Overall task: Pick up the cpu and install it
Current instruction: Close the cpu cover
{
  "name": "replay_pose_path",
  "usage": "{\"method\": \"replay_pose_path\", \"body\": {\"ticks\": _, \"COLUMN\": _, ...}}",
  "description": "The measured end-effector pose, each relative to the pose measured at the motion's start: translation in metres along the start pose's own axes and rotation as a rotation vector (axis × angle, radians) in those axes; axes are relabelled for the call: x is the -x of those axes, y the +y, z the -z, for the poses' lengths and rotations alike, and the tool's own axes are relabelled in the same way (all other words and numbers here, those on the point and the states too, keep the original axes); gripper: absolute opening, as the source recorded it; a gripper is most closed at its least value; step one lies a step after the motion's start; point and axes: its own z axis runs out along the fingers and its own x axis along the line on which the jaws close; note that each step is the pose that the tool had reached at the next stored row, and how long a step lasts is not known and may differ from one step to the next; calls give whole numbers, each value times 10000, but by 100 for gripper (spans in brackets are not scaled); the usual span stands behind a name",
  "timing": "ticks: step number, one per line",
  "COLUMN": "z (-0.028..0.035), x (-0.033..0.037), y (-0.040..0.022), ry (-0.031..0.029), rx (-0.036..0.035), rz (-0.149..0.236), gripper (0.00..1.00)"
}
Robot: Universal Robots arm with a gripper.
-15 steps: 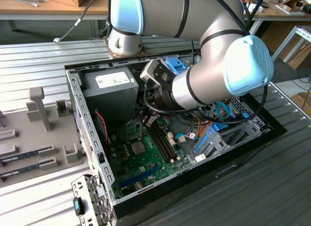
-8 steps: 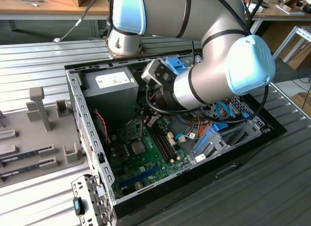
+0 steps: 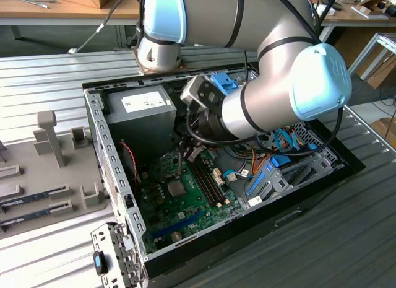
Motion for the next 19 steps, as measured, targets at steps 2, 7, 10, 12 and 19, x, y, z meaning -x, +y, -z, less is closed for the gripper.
{"method": "replay_pose_path", "body": {"ticks": 2, "z": 4, "x": 0, "y": 1, "ry": 3, "rx": 3, "rz": 9, "gripper": 11}}
{"method": "replay_pose_path", "body": {"ticks": 7, "z": 21, "x": -25, "y": -20, "ry": 12, "rx": 6, "rz": 23, "gripper": 11}}
{"method": "replay_pose_path", "body": {"ticks": 10, "z": 38, "x": -51, "y": -41, "ry": 18, "rx": 8, "rz": 33, "gripper": 11}}
{"method": "replay_pose_path", "body": {"ticks": 12, "z": 44, "x": -60, "y": -47, "ry": 22, "rx": 9, "rz": 40, "gripper": 11}}
{"method": "replay_pose_path", "body": {"ticks": 19, "z": 45, "x": -62, "y": -50, "ry": 221, "rx": -173, "rz": 3, "gripper": 11}}
